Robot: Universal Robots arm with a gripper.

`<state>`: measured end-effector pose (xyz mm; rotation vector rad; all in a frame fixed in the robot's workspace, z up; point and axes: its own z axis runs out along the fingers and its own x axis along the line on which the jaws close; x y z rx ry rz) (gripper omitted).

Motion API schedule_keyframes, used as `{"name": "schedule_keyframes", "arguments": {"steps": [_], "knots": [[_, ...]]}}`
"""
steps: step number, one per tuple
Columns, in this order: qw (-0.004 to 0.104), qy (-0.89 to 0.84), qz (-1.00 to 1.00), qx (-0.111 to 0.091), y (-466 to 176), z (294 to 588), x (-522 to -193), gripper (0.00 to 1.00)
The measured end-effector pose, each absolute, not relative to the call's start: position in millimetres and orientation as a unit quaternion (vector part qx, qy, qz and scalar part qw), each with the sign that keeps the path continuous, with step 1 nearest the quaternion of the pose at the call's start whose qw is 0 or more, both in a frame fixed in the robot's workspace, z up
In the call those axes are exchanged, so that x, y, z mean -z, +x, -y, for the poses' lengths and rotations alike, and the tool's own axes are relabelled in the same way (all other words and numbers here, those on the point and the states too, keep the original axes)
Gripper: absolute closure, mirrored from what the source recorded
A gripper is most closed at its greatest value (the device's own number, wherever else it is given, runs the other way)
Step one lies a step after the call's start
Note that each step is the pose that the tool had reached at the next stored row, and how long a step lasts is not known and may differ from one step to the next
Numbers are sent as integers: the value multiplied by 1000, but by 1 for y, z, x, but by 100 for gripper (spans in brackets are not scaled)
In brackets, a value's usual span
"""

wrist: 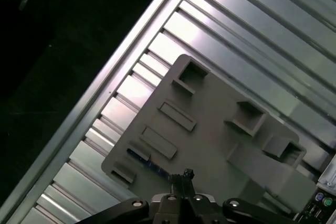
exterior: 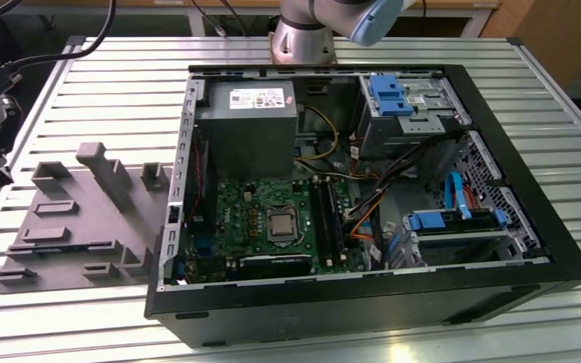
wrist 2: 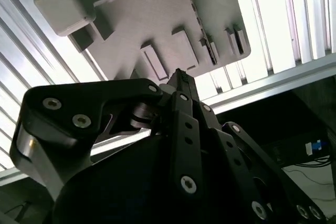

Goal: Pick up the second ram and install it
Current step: 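Pick up the second ram and move it above second insertion slot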

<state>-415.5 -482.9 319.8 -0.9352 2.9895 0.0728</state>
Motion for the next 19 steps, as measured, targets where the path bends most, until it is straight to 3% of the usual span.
{"name": "schedule_keyframes", "arguments": {"steps": [19], "knots": [[2, -376, -927, -24, -415, 483, -320, 89]]}}
